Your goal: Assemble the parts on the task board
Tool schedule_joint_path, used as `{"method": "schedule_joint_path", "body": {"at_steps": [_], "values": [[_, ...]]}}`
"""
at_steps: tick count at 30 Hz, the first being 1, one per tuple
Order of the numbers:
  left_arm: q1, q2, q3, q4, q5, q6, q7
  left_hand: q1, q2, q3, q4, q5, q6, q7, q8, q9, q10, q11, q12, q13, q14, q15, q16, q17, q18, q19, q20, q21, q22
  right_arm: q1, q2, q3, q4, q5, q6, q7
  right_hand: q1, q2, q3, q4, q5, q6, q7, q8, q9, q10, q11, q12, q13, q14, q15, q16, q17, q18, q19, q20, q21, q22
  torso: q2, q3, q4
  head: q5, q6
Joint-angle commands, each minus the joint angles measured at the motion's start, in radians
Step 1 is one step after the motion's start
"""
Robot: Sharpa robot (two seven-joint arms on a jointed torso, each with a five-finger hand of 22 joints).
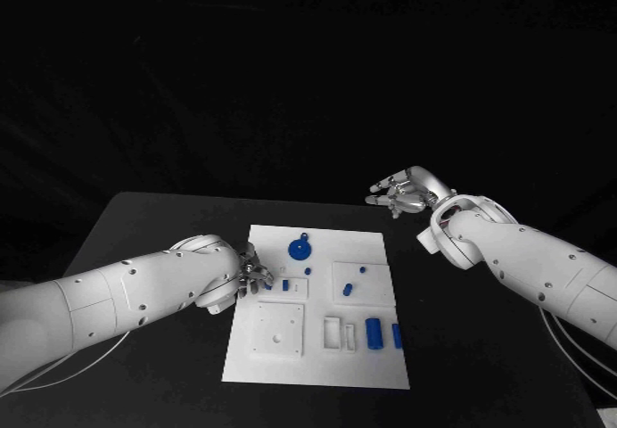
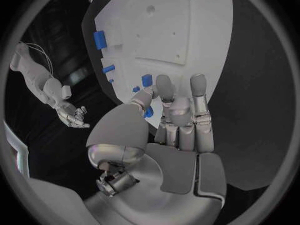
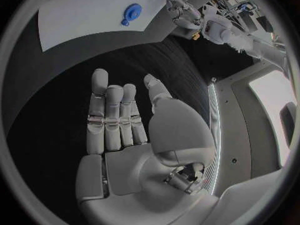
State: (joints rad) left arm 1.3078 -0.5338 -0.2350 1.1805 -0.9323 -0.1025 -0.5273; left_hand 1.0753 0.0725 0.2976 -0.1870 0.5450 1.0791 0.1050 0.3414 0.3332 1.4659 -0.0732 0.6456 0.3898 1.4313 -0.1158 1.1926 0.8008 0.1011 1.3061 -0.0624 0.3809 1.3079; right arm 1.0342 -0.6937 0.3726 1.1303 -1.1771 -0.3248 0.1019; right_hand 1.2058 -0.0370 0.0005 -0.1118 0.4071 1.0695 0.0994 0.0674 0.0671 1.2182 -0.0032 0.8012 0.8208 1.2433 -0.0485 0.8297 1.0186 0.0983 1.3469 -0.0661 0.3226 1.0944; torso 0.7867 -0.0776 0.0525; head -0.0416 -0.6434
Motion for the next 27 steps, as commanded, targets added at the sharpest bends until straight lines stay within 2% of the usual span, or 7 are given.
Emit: {"method": "schedule_joint_path", "body": {"at_steps": [1, 14, 27], "values": [[-0.006, 0.005, -0.004, -0.007, -0.008, 0.029, -0.009, 0.011, 0.007, -0.007, 0.0, -0.002, 0.139, -0.122, -0.003, 0.031, 0.048, -0.008, 0.003, -0.001, 0.007, 0.001, 0.003, 0.001, 0.01, 0.001, 0.008, 0.005, 0.017, 0.0, 0.0, 0.0, 0.002, 0.0, 0.01, 0.008, -0.005, -0.002, 0.003, -0.002, 0.006, -0.004, 0.0, -0.005, 0.0, 0.006, 0.001, 0.0, -0.001, -0.002, 0.002, 0.004, -0.001, 0.003, 0.006, 0.002, -0.004, 0.002, 0.0, 0.0003, -0.0004, 0.0, 0.0], [-0.007, 0.028, -0.004, -0.033, -0.017, 0.073, -0.015, 0.019, 0.008, -0.005, -0.006, -0.003, 0.141, -0.122, -0.004, 0.03, 0.048, -0.008, 0.005, -0.003, 0.008, 0.002, 0.007, 0.01, 0.013, -0.001, 0.011, 0.008, 0.018, 0.0, 0.001, 0.0, 0.006, 0.0, 0.01, 0.008, -0.006, -0.003, 0.006, -0.002, 0.014, -0.004, 0.0, -0.005, 0.0, 0.006, 0.0, -0.001, -0.001, -0.002, 0.002, 0.004, -0.001, 0.003, 0.007, 0.002, -0.005, 0.003, 0.0, 0.0003, -0.0011, -0.001, -0.002], [-0.01, 0.029, -0.004, -0.031, -0.02, 0.095, -0.017, 0.017, 0.008, -0.005, -0.008, -0.005, 0.142, -0.121, -0.008, 0.028, 0.048, -0.008, 0.006, -0.004, 0.007, 0.002, 0.007, 0.01, 0.016, -0.003, 0.014, 0.01, 0.018, 0.0, 0.0, 0.0, 0.007, 0.001, 0.01, 0.009, -0.007, -0.002, 0.007, -0.002, 0.015, -0.004, 0.0, -0.005, 0.0, 0.006, 0.0, 0.0, -0.001, -0.002, 0.002, 0.004, -0.001, 0.003, 0.007, 0.002, -0.006, 0.004, 0.0, -0.0006, 0.0005, -0.004, -0.003]]}}
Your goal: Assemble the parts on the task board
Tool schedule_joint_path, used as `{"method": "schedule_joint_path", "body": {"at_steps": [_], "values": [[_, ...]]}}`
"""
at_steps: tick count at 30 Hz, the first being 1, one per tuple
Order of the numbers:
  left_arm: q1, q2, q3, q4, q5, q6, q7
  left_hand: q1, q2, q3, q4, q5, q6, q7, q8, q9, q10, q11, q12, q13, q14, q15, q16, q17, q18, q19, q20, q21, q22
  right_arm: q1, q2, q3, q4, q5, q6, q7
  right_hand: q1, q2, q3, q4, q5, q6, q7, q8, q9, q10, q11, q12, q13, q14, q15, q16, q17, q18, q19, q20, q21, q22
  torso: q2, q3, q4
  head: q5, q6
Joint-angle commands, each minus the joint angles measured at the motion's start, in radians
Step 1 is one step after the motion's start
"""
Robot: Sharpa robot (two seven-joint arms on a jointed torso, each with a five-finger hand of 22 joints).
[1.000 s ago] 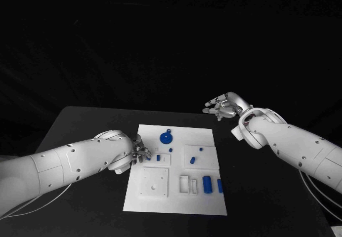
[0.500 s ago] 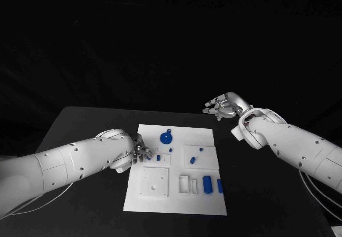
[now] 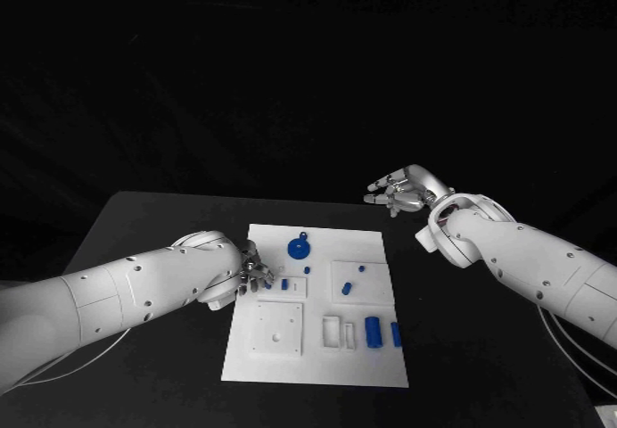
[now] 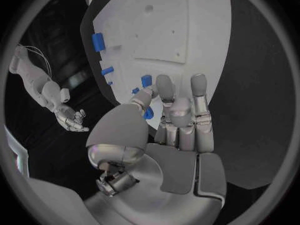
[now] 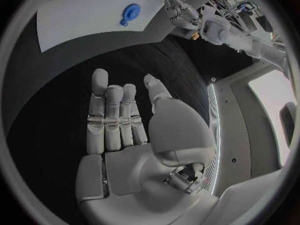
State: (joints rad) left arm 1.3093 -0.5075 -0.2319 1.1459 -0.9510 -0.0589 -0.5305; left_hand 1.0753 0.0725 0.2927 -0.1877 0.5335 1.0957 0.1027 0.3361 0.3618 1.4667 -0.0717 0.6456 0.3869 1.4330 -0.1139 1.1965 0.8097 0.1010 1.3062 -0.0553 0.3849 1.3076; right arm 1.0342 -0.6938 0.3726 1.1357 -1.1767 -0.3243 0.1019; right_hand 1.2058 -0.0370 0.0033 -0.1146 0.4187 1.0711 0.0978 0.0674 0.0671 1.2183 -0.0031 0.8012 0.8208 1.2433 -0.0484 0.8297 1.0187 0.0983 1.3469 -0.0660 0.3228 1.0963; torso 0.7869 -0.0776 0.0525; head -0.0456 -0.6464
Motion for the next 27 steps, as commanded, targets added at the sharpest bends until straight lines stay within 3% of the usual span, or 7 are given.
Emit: {"method": "schedule_joint_path", "body": {"at_steps": [1, 8, 11, 13, 14, 19, 27], "values": [[-0.012, 0.002, -0.007, 0.005, -0.002, 0.054, -0.014, 0.017, 0.009, 0.0, -0.007, 0.005, 0.126, -0.119, -0.004, -0.002, 0.047, -0.01, 0.005, -0.001, 0.005, 0.0, 0.002, 0.001, 0.017, -0.004, 0.007, 0.006, 0.018, 0.0, 0.0, 0.0, 0.002, 0.001, 0.01, 0.009, -0.007, -0.002, 0.005, 0.001, 0.004, -0.006, 0.002, -0.005, 0.0, 0.006, 0.0, 0.0, -0.001, -0.002, 0.002, 0.004, -0.001, 0.003, 0.007, 0.002, -0.006, 0.002, -0.001, -0.0009, 0.0007, 0.0, -0.001], [-0.014, 0.0, -0.007, 0.009, -0.007, 0.06, -0.014, 0.018, 0.006, -0.005, -0.006, 0.001, 0.128, -0.118, -0.012, -0.01, 0.047, -0.008, 0.003, 0.002, 0.004, 0.001, -0.003, -0.002, 0.019, -0.005, 0.009, 0.006, 0.018, 0.0, -0.002, 0.0, 0.002, 0.001, 0.009, 0.01, -0.007, -0.002, 0.005, 0.001, 0.004, -0.006, 0.002, -0.005, 0.0, 0.006, 0.0, 0.0, -0.001, -0.002, 0.002, 0.004, -0.001, 0.003, 0.007, 0.002, -0.006, 0.002, 0.0, -0.0007, 0.0011, -0.001, -0.001], [-0.015, 0.0, -0.007, 0.007, -0.009, 0.06, -0.014, 0.011, -0.006, -0.029, 0.009, -0.052, 0.133, -0.118, -0.035, -0.004, 0.047, -0.006, -0.003, 0.006, 0.002, 0.002, -0.012, -0.013, 0.017, -0.006, 0.01, 0.004, 0.016, 0.0, -0.003, 0.0, 0.003, 0.001, 0.008, 0.01, -0.007, -0.002, 0.005, 0.001, 0.004, -0.006, 0.002, -0.005, 0.0, 0.006, 0.0, 0.0, -0.001, -0.002, 0.002, 0.004, -0.001, 0.003, 0.007, 0.002, -0.006, 0.002, 0.0, -0.0006, 0.0, 0.0, -0.002], [-0.016, 0.0, -0.007, 0.006, -0.01, 0.059, -0.015, 0.006, -0.018, -0.048, 0.025, -0.064, 0.127, -0.117, -0.056, -0.004, 0.046, -0.005, -0.008, 0.008, -0.001, 0.002, -0.019, -0.024, 0.014, -0.006, 0.007, 0.001, 0.015, 0.0, -0.003, 0.0, 0.003, 0.001, 0.008, 0.01, -0.007, -0.002, 0.005, 0.001, 0.004, -0.006, 0.002, -0.005, 0.0, 0.006, 0.0, 0.0, -0.001, -0.002, 0.002, 0.004, -0.001, 0.003, 0.007, 0.002, -0.006, 0.002, 0.0, -0.0006, 0.0, 0.0, -0.002], [-0.017, 0.001, -0.007, 0.004, -0.011, 0.058, -0.015, 0.035, -0.028, -0.08, 0.064, -0.068, 0.149, -0.118, -0.107, 0.009, 0.047, -0.005, -0.018, 0.021, 0.001, 0.001, -0.022, -0.03, 0.002, -0.001, -0.003, -0.009, 0.014, 0.0, -0.003, 0.0, 0.003, 0.002, 0.008, 0.01, -0.007, -0.002, 0.005, 0.001, 0.004, -0.006, 0.002, -0.005, 0.0, 0.006, 0.0, 0.0, -0.001, -0.002, 0.002, 0.004, -0.001, 0.003, 0.007, 0.002, -0.006, 0.002, 0.0, -0.0007, -0.0002, 0.0, -0.002], [-0.019, 0.002, -0.007, -0.002, -0.012, 0.053, -0.018, 0.013, -0.044, -0.092, 0.08, -0.084, 0.145, -0.12, -0.109, 0.016, 0.046, -0.006, -0.018, 0.022, -0.003, 0.0, -0.022, -0.032, 0.001, -0.001, -0.003, -0.012, 0.015, 0.0, -0.003, 0.0, 0.003, 0.002, 0.007, 0.01, -0.007, -0.002, 0.005, 0.001, 0.004, -0.006, 0.002, -0.005, 0.0, 0.006, 0.0, 0.0, -0.001, -0.002, 0.002, 0.004, -0.001, 0.003, 0.007, 0.002, -0.006, 0.002, 0.0, -0.0005, -0.0003, -0.001, -0.002], [-0.021, 0.003, -0.007, -0.013, -0.019, 0.035, -0.021, 0.0, -0.08, -0.146, 0.151, -0.193, 0.131, -0.116, -0.122, 0.013, 0.045, -0.003, -0.032, 0.025, -0.015, 0.001, -0.037, -0.06, -0.017, -0.003, -0.02, -0.023, 0.014, -0.001, -0.003, 0.0, 0.002, 0.003, 0.005, 0.011, -0.009, -0.003, 0.009, 0.002, 0.005, -0.007, 0.002, -0.005, 0.0, 0.006, 0.0, -0.001, -0.001, -0.002, 0.002, 0.004, -0.001, 0.003, 0.007, 0.002, -0.009, 0.004, 0.0, -0.0001, -0.0007, -0.002, -0.001]]}}
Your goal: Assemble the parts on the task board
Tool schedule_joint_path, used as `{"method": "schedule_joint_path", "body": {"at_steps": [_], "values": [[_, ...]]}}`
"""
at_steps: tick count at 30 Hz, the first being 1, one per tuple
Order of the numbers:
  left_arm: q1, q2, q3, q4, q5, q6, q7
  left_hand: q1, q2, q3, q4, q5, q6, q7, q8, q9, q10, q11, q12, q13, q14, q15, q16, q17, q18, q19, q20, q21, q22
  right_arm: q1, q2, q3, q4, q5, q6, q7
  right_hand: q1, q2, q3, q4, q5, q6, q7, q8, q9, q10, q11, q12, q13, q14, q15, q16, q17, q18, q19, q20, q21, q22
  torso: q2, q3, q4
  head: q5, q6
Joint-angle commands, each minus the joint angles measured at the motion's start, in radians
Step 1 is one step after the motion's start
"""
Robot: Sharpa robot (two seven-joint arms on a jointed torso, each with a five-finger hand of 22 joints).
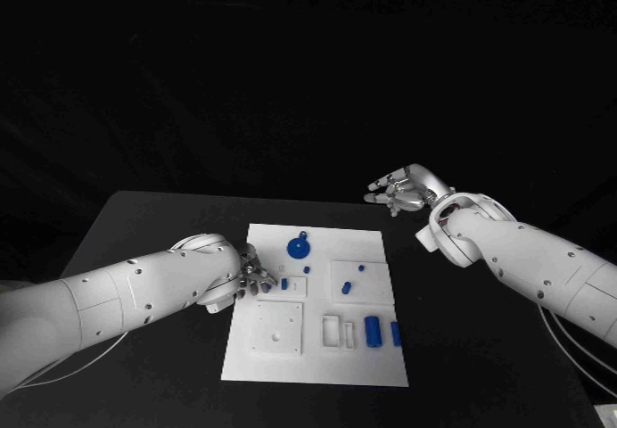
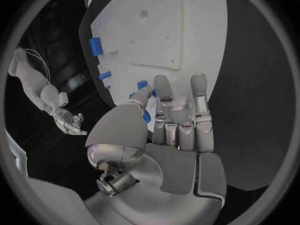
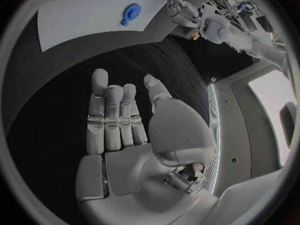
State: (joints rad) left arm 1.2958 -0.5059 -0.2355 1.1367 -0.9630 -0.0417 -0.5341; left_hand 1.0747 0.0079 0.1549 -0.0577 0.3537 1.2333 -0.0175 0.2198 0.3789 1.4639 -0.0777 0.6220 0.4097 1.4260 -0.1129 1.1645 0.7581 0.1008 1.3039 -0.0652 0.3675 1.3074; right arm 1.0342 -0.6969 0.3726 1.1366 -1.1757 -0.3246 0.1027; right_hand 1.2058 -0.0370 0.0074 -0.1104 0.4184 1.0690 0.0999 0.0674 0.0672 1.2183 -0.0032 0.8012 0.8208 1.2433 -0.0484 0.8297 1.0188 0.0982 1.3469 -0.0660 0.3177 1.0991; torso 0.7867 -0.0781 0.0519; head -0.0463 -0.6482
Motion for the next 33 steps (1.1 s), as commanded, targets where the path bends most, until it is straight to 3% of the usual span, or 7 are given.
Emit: {"method": "schedule_joint_path", "body": {"at_steps": [1, 4, 17, 21, 23, 27, 33], "values": [[-0.008, 0.001, -0.003, -0.005, -0.008, 0.016, -0.018, -0.003, -0.023, -0.016, 0.031, -0.03, -0.011, 0.006, -0.009, -0.007, 0.046, 0.005, -0.01, 0.003, -0.011, 0.0, -0.009, -0.016, -0.021, -0.001, -0.013, -0.007, 0.015, -0.001, 0.0, 0.0, 0.001, 0.002, 0.005, 0.01, -0.009, -0.003, 0.005, -0.002, 0.005, -0.005, 0.0, -0.005, 0.0, 0.006, 0.0, -0.001, -0.001, -0.002, 0.002, 0.004, -0.001, 0.003, 0.007, 0.002, -0.003, 0.001, 0.0, 0.0004, 0.0, -0.001, 0.001], [-0.008, -0.002, -0.003, -0.01, -0.01, 0.011, -0.019, 0.009, -0.044, -0.023, 0.079, -0.055, -0.014, 0.009, -0.012, -0.013, 0.046, 0.006, -0.017, 0.009, -0.015, -0.002, -0.011, -0.03, -0.042, 0.0, -0.032, -0.014, 0.015, -0.001, -0.001, 0.0, 0.001, 0.003, 0.005, 0.01, -0.009, -0.004, 0.005, -0.001, 0.005, -0.007, 0.0, -0.005, 0.0, 0.006, 0.001, -0.001, -0.002, -0.002, 0.002, 0.003, -0.002, 0.003, 0.008, 0.002, -0.004, 0.001, 0.0, 0.0004, -0.0003, -0.003, 0.001], [-0.008, -0.025, 0.003, -0.003, -0.003, -0.021, -0.008, 0.011, -0.132, 0.004, 0.21, -0.069, -0.021, 0.017, -0.01, -0.02, 0.045, 0.01, -0.034, 0.018, -0.026, -0.002, -0.023, -0.07, -0.062, 0.005, -0.048, -0.033, 0.015, -0.002, -0.003, 0.0, -0.001, 0.005, 0.002, 0.012, -0.01, -0.004, 0.004, -0.001, 0.005, -0.009, 0.001, -0.005, 0.0, 0.005, 0.001, -0.002, -0.002, -0.003, 0.002, 0.003, -0.002, 0.003, 0.007, 0.003, -0.005, 0.001, 0.0, -0.0006, 0.0011, -0.006, 0.001], [-0.007, -0.033, 0.015, 0.004, 0.014, -0.023, 0.0, -0.004, -0.163, -0.002, 0.245, -0.144, -0.026, 0.022, -0.01, -0.02, 0.043, 0.014, -0.04, 0.018, -0.033, -0.001, -0.032, -0.085, -0.066, 0.003, -0.052, -0.038, 0.015, -0.002, -0.003, 0.0, -0.001, 0.005, 0.002, 0.012, -0.01, -0.005, 0.004, 0.0, 0.005, -0.009, 0.001, -0.005, 0.0, 0.005, 0.001, -0.002, -0.003, -0.003, 0.002, 0.002, -0.003, 0.003, 0.007, 0.003, -0.006, 0.001, -0.001, -0.0005, 0.0019, -0.007, 0.002], [-0.007, -0.038, 0.021, 0.009, 0.027, -0.018, 0.004, -0.008, -0.174, -0.07, 0.267, -0.155, -0.051, 0.03, -0.018, -0.022, 0.035, 0.019, -0.049, 0.017, -0.046, 0.001, -0.043, -0.107, -0.072, -0.002, -0.055, -0.043, 0.014, -0.002, -0.003, 0.0, -0.002, 0.005, 0.002, 0.012, -0.009, -0.005, 0.003, 0.0, 0.006, -0.011, 0.001, -0.005, 0.0, 0.005, 0.001, -0.003, -0.004, -0.003, 0.003, 0.001, -0.003, 0.003, 0.007, 0.003, -0.007, 0.001, -0.001, -0.0007, 0.0015, -0.006, 0.002], [-0.006, -0.049, 0.034, 0.022, 0.052, -0.007, 0.011, 0.014, -0.198, -0.14, 0.32, -0.231, -0.082, 0.038, -0.019, -0.022, 0.015, 0.023, -0.053, 0.025, -0.068, 0.002, -0.034, -0.125, -0.082, -0.011, -0.059, -0.054, 0.015, -0.002, -0.003, 0.0, -0.003, 0.006, 0.003, 0.012, -0.009, -0.006, 0.003, 0.0, 0.005, -0.012, 0.001, -0.005, 0.0, 0.004, 0.001, -0.004, -0.004, -0.004, 0.003, 0.001, -0.004, 0.003, 0.007, 0.003, -0.008, 0.0, -0.001, -0.0008, 0.0019, -0.006, 0.002], [-0.003, -0.074, 0.059, 0.042, 0.132, -0.006, 0.032, 0.026, -0.19, -0.144, 0.317, -0.247, -0.159, 0.061, -0.025, -0.039, -0.055, 0.035, -0.046, 0.033, -0.12, 0.013, -0.026, -0.173, -0.094, -0.034, -0.056, -0.084, 0.013, -0.003, -0.004, 0.0, -0.004, 0.006, 0.005, 0.011, -0.008, -0.005, 0.002, 0.0, 0.005, -0.012, 0.002, -0.005, 0.0, 0.004, 0.002, -0.006, -0.006, -0.004, 0.003, -0.001, -0.005, 0.003, 0.007, 0.003, -0.01, 0.0, 0.0, -0.0002, 0.001, -0.002, 0.005]]}}
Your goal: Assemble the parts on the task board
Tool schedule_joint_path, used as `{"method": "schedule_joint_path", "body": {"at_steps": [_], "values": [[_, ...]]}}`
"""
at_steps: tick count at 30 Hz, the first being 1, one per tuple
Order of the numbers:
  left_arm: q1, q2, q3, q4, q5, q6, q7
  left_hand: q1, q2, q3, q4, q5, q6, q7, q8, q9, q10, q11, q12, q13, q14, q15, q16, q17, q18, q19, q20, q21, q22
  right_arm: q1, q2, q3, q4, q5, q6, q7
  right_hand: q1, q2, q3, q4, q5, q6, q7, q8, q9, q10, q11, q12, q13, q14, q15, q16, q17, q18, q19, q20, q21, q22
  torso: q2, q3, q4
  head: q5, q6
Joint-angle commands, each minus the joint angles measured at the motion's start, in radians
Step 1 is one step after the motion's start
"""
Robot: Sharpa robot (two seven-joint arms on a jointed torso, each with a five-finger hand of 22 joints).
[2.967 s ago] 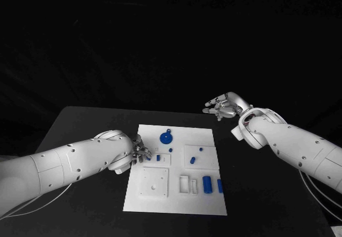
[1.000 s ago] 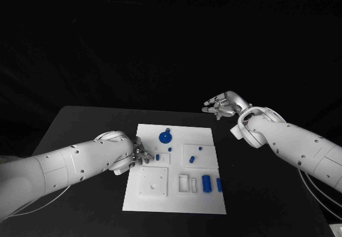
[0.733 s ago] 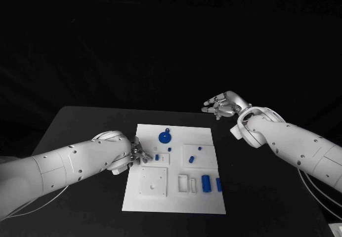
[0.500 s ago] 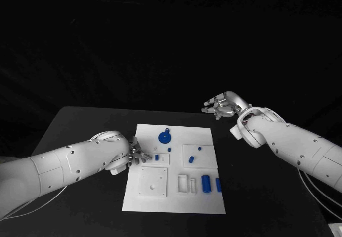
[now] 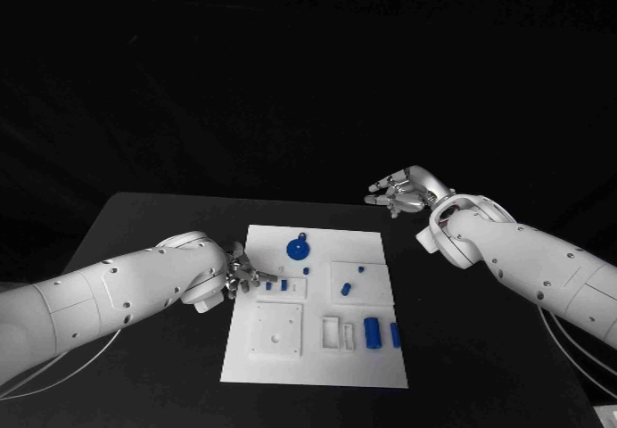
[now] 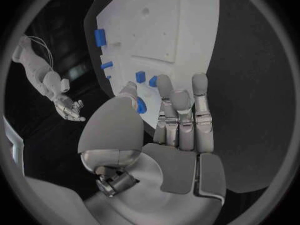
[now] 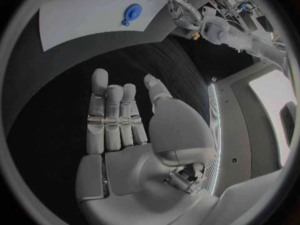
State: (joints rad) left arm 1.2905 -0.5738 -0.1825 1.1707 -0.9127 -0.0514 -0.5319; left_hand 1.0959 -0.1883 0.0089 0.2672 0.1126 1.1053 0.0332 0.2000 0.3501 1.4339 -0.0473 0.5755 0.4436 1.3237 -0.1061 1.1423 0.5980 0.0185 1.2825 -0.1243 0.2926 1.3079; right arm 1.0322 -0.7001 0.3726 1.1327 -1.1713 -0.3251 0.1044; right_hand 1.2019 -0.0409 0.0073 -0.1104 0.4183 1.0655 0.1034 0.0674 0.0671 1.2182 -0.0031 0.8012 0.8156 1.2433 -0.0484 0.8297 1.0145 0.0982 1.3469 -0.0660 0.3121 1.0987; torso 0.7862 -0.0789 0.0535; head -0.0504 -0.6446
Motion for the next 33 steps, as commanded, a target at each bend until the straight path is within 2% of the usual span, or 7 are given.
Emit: {"method": "schedule_joint_path", "body": {"at_steps": [1, 6, 9, 13, 16, 25, 33], "values": [[0.003, -0.011, 0.012, 0.011, 0.096, 0.0, 0.038, 0.003, 0.01, 0.002, -0.014, -0.013, -0.065, 0.02, 0.01, -0.044, -0.056, 0.014, 0.004, -0.014, -0.043, 0.016, -0.007, -0.036, -0.009, -0.029, 0.013, -0.027, 0.009, -0.001, -0.001, 0.0, -0.001, 0.002, 0.006, 0.009, -0.004, -0.001, 0.002, -0.001, 0.005, -0.008, -0.002, -0.005, 0.0, 0.004, 0.002, -0.007, -0.002, -0.004, 0.003, -0.002, -0.002, 0.003, 0.007, 0.003, -0.006, -0.001, 0.0, 0.0003, -0.0005, 0.002, 0.001], [0.017, -0.036, 0.029, 0.032, 0.136, -0.055, 0.137, 0.052, 0.064, 0.013, -0.091, 0.006, -0.122, 0.045, 0.096, -0.178, -0.18, 0.05, -0.032, -0.142, -0.157, 0.059, -0.061, -0.188, -0.012, -0.081, 0.055, -0.167, -0.061, -0.001, -0.002, 0.0, -0.003, 0.002, 0.007, 0.008, -0.003, 0.0, 0.001, -0.001, 0.005, -0.007, -0.002, -0.005, 0.0, 0.005, 0.001, -0.011, -0.006, -0.005, 0.003, -0.005, -0.005, 0.002, 0.007, 0.003, -0.009, -0.003, 0.0, 0.0009, 0.0, 0.002, 0.005], [0.025, -0.043, 0.033, 0.045, 0.137, -0.111, 0.241, 0.196, 0.154, 0.028, -0.228, 0.126, -0.117, 0.058, 0.083, -0.216, -0.245, 0.072, -0.126, -0.232, -0.208, 0.083, -0.16, -0.257, -0.012, -0.119, 0.079, -0.231, -0.126, -0.002, -0.001, 0.0, -0.005, 0.002, 0.007, 0.009, -0.002, 0.0, 0.001, -0.004, 0.005, -0.007, -0.002, -0.004, 0.0, 0.009, 0.0, -0.02, -0.016, -0.006, 0.004, -0.011, -0.011, 0.002, 0.01, 0.004, -0.018, -0.013, 0.0, 0.0008, 0.0007, 0.002, 0.008], [0.028, -0.038, 0.034, 0.052, 0.09, -0.185, 0.387, 0.343, 0.177, 0.106, -0.368, 0.116, -0.047, 0.074, 0.019, -0.269, -0.23, 0.092, -0.296, -0.382, -0.218, 0.095, -0.245, -0.315, 0.004, -0.152, 0.084, -0.22, -0.141, -0.003, 0.001, 0.0, -0.01, 0.002, 0.006, 0.01, -0.002, 0.002, 0.002, -0.005, 0.004, -0.006, -0.002, -0.005, 0.0, 0.006, 0.001, -0.022, -0.018, -0.006, 0.003, -0.011, -0.012, 0.001, 0.011, 0.003, -0.022, -0.017, 0.001, 0.0004, -0.0008, 0.003, 0.011], [0.029, -0.028, 0.032, 0.052, 0.021, -0.234, 0.49, 0.358, 0.181, 0.129, -0.439, 0.12, 0.024, 0.069, -0.071, -0.28, -0.181, 0.1, -0.441, -0.384, -0.184, 0.094, -0.284, -0.342, 0.026, -0.174, 0.085, -0.179, -0.035, -0.004, 0.004, 0.0, -0.012, 0.002, 0.005, 0.011, -0.002, 0.003, 0.004, -0.008, 0.004, -0.006, -0.002, -0.004, 0.0, 0.005, 0.001, -0.03, -0.028, -0.008, 0.003, -0.018, -0.021, 0.0, 0.011, 0.004, -0.033, -0.028, 0.002, 0.0, -0.0019, 0.004, 0.014], [0.029, 0.02, -0.003, 0.023, -0.185, -0.285, 0.646, 0.333, 0.181, 0.137, -0.487, 0.028, 0.088, 0.063, -0.132, -0.269, -0.169, 0.107, -0.517, -0.385, -0.113, 0.088, -0.283, -0.338, 0.048, -0.147, 0.085, -0.141, 0.021, -0.005, 0.01, 0.0, -0.016, 0.008, -0.011, 0.02, 0.006, 0.008, 0.028, -0.03, -0.002, -0.009, 0.003, -0.005, -0.001, -0.027, 0.009, -0.147, -0.176, -0.046, 0.017, -0.123, -0.164, -0.014, -0.016, 0.017, -0.138, -0.142, 0.003, -0.0011, -0.0023, -0.001, 0.021], [0.019, 0.088, -0.041, -0.04, -0.328, -0.307, 0.698, 0.318, 0.171, 0.137, -0.501, 0.012, 0.05, 0.057, -0.137, -0.276, -0.189, 0.111, -0.516, -0.385, -0.104, 0.089, -0.25, -0.313, 0.053, -0.117, 0.087, -0.15, 0.017, -0.005, 0.017, 0.0, -0.02, 0.021, -0.015, 0.03, -0.01, -0.005, 0.089, -0.054, -0.007, -0.009, 0.007, -0.005, -0.001, -0.036, 0.017, -0.188, -0.348, -0.069, 0.029, -0.148, -0.331, -0.02, 0.016, 0.027, -0.236, -0.321, 0.006, -0.0005, -0.0043, -0.003, 0.023]]}}
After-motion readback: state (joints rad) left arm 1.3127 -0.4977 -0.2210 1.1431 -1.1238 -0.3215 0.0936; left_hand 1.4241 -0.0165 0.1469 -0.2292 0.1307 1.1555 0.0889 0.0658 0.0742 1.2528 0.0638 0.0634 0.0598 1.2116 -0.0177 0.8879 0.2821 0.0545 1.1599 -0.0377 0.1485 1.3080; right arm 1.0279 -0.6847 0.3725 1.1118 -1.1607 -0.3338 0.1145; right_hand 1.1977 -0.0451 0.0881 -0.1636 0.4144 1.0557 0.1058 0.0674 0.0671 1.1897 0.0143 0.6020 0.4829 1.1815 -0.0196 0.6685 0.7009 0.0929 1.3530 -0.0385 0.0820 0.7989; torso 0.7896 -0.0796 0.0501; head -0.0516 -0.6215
